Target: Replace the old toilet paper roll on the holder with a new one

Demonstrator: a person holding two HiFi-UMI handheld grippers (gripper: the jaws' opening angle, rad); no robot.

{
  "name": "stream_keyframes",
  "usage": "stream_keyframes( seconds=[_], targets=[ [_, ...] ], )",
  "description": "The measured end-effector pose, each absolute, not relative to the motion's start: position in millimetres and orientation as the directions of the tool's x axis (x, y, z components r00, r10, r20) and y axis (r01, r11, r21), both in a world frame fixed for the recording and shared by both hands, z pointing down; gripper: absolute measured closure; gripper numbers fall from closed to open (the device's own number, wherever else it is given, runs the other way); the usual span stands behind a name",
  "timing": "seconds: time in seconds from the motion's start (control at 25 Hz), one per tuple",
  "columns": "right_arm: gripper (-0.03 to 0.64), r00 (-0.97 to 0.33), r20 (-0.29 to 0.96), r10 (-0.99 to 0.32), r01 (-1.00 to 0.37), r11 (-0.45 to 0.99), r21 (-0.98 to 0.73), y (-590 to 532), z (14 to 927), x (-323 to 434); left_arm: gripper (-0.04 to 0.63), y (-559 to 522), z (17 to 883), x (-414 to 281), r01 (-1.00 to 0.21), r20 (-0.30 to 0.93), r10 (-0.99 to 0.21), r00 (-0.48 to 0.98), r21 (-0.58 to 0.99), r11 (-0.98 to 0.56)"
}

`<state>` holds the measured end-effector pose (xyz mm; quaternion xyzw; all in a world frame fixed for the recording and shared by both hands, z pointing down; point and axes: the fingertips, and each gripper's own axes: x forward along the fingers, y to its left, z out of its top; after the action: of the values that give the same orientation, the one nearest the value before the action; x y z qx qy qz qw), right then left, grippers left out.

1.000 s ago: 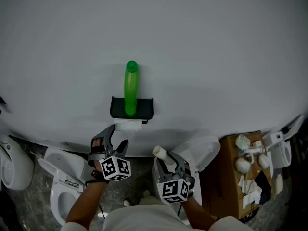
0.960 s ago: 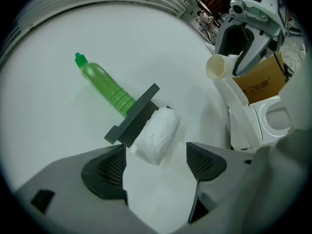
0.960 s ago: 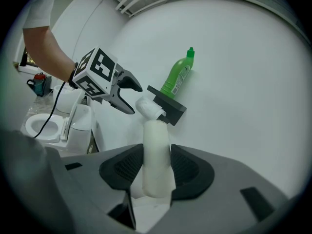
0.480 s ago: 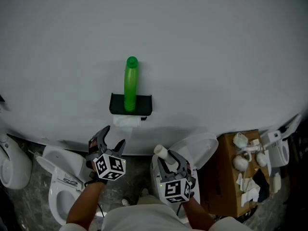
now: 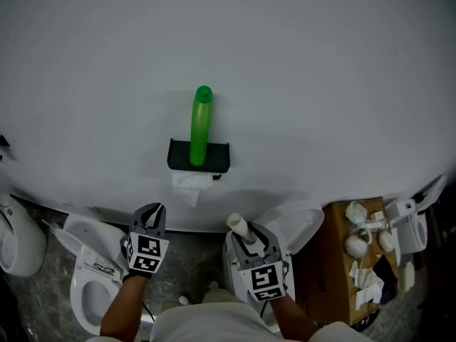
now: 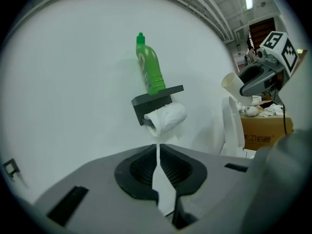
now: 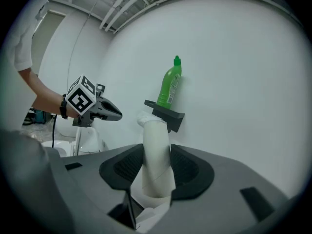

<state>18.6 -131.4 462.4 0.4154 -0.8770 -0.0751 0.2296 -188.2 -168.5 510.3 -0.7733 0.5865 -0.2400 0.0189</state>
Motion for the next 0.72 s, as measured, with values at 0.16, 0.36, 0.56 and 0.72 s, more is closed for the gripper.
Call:
stream_keyframes(
  seconds=[0.16,0.36,0.56,0.72],
  targets=[
    [0.442,-0.585,0.326,-0.743,-0.692,0.666,0.277,-135.0,456.8,11.3,0.589,-158.1,493.1,-197.4,-0.930,0.309,-0.930,0.200,-0.238,-0.279],
    [0.442,-0.609,0.321,-0.725,-0.699,0.682,0.215,-144.7,448.8,7.2,0.591,-148.0,466.1,-217.1,-0.957,0.234,-0.951,0.204,-0.155,-0.244],
    [0.442,-0.626,0.297,-0.721,-0.702,0.687,0.187,-153.2,440.4,6.6,0.591,-131.9,434.4,-244.7,-0.980,0.145,-0.977,0.157,-0.099,-0.172],
    [0.442,-0.620,0.283,-0.732,-0.718,0.675,0.170,-165.5,434.0,12.2,0.591,-120.7,421.8,-269.4,-0.992,0.097,-0.989,0.110,-0.057,-0.116]
  ],
)
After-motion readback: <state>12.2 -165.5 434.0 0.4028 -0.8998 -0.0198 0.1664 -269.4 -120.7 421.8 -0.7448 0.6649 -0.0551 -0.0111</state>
